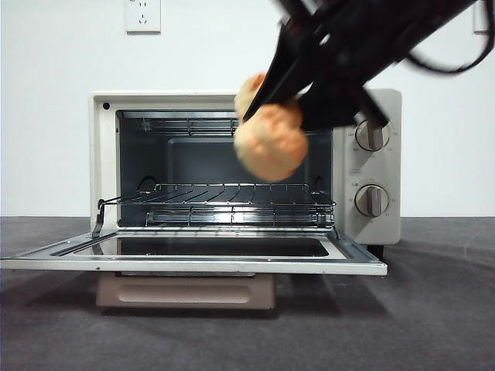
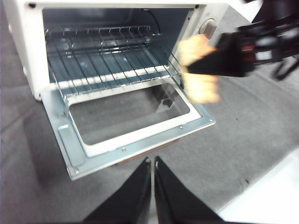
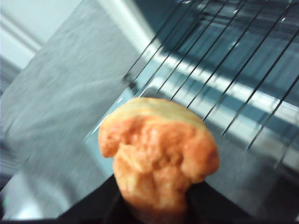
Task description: The left arm flap open the oven, the right arm pick bread and place it into oven, the left arm flap close the oven
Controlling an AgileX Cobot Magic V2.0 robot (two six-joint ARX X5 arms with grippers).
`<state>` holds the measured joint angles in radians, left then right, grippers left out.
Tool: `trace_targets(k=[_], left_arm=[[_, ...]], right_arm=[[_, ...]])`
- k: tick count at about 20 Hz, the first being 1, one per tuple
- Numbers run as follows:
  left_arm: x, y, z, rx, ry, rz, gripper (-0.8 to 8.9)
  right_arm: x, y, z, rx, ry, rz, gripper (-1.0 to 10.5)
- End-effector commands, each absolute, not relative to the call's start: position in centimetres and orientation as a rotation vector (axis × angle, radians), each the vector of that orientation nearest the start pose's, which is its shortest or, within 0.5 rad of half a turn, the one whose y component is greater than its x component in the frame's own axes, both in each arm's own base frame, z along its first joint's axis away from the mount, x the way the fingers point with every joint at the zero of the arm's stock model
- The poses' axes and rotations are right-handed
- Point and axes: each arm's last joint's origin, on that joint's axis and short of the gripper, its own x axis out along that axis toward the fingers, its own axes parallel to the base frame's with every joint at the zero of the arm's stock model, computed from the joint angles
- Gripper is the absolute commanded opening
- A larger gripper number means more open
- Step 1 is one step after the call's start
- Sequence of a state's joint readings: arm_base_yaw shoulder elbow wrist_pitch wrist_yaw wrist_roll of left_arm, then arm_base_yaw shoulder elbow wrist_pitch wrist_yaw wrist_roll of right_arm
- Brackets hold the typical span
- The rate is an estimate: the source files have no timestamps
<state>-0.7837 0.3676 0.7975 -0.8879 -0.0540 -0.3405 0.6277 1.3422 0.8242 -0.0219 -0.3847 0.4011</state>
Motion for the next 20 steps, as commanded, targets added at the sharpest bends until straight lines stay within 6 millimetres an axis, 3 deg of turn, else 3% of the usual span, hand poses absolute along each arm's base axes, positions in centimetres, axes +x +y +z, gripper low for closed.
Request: trace_targets(k=[1,11,20], left_arm=[[4.1,-3.9,31.6,-0.167,0.535,-0.635,0.16],[4.0,-3.9,31.5,-0.195,0.568,-0.634,0.19],[4.1,-3.9,31.5,-0.194,0.567,-0.632,0.19]], right_arm=[[23.8,18.7,23.8,0.362,0.706,0.834,1.0],[26.7,20.1,21.5,0.571,0.580,0.599,1.0],[27.0,19.9,21.5,0.575,0.528,0.502,1.1]])
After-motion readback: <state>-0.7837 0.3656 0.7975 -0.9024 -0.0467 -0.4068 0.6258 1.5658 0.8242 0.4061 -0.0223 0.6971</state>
